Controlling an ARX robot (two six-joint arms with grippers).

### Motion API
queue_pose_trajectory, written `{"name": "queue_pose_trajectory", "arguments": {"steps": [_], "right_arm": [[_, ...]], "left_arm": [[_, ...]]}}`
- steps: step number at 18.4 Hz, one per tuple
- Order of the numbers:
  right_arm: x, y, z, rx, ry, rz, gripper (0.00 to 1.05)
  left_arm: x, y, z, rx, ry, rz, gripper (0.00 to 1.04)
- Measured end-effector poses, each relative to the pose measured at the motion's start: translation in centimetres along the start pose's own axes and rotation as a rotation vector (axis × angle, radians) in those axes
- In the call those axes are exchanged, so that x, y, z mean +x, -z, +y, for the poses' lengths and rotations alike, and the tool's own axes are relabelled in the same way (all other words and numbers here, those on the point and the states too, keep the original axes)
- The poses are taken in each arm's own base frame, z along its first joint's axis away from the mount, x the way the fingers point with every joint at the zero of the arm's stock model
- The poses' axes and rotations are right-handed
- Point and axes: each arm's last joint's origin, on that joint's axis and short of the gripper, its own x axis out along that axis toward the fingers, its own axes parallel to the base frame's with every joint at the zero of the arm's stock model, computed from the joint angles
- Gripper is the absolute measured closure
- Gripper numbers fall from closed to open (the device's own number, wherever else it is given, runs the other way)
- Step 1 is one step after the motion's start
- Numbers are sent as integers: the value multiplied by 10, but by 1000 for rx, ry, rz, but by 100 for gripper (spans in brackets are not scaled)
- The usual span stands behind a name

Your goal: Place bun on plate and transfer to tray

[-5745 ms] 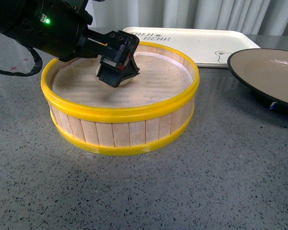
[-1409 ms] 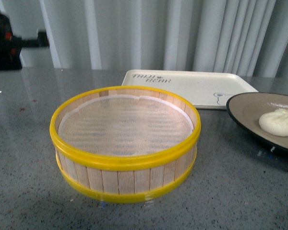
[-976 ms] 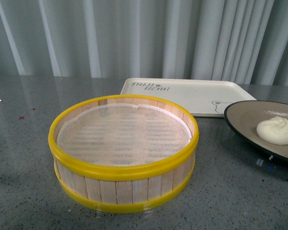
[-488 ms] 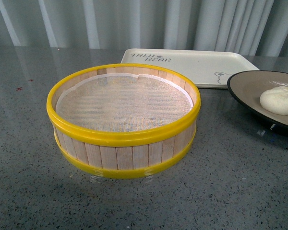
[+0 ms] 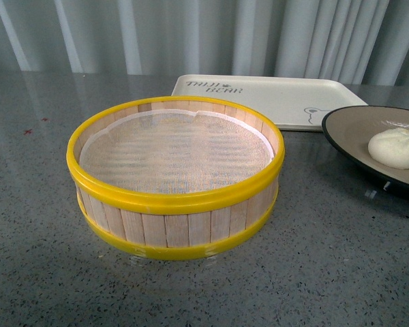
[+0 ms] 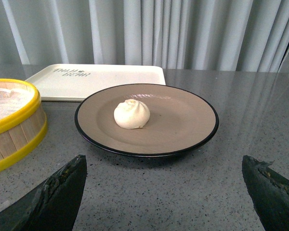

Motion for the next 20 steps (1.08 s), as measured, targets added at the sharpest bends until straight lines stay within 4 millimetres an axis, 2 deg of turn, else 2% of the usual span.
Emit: {"name": "queue_pose_trajectory", "arguments": {"steps": [8,20], "right_arm": [[0,0,0,0,0,0,9],[0,0,0,0,0,0,9]], "left_arm": [[-19,-5,0,0,0,-15,101],[-25,-6,0,0,0,-17,101]]}}
